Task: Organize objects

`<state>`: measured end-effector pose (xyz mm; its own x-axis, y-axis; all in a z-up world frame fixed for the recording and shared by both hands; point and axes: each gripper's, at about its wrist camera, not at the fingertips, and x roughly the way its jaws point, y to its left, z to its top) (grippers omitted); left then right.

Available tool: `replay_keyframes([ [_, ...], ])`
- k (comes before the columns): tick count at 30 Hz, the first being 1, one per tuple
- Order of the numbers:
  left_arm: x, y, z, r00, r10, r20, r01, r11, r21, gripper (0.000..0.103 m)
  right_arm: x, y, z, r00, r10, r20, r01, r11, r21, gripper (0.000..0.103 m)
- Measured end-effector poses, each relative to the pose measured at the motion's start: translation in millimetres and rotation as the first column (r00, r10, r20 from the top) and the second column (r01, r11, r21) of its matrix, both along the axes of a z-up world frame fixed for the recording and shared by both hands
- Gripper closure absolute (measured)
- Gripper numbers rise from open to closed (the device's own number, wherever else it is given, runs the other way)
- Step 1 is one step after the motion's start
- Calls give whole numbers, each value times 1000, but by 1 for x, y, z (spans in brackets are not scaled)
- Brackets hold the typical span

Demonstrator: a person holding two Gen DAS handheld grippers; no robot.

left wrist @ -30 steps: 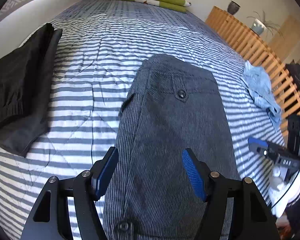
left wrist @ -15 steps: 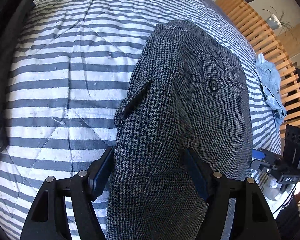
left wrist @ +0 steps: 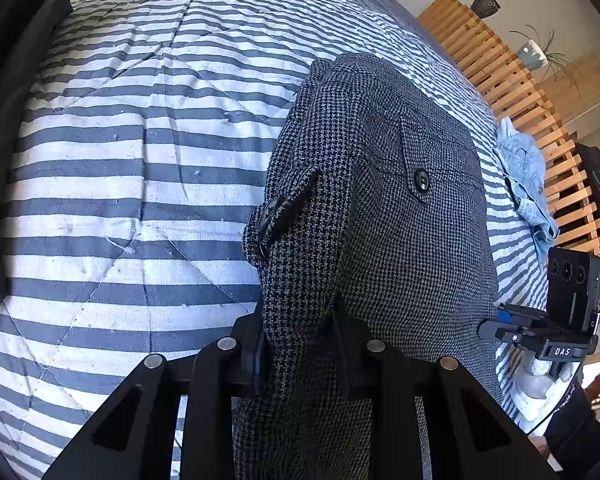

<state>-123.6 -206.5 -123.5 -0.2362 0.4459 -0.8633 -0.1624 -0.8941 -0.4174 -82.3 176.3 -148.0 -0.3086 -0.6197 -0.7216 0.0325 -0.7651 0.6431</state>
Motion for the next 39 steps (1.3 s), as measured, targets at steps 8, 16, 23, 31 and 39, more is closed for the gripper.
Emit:
replay_keyframes([
  [8, 21, -1, 37, 997, 28, -76, -20, 993, 114, 92, 4, 6, 12, 999, -32, -8, 32, 999, -33, 97],
  [16, 101, -1, 155, 960, 36, -277, 41, 963, 265, 92, 63, 14, 117, 967, -4, -256, 7, 1000, 9, 99],
  [23, 132, 10, 230, 942, 40, -334, 44, 969, 242, 91, 111, 20, 205, 891, 0, -454, 33, 997, 64, 99],
  [31, 134, 38, 284, 864, 88, -496, 33, 973, 229, 91, 79, 18, 267, 814, -1, -581, 185, 949, 256, 99],
  [39, 254, 70, 142, 939, -33, -343, 74, 991, 109, 91, 166, 7, 201, 828, 107, -550, 102, 936, 336, 99],
])
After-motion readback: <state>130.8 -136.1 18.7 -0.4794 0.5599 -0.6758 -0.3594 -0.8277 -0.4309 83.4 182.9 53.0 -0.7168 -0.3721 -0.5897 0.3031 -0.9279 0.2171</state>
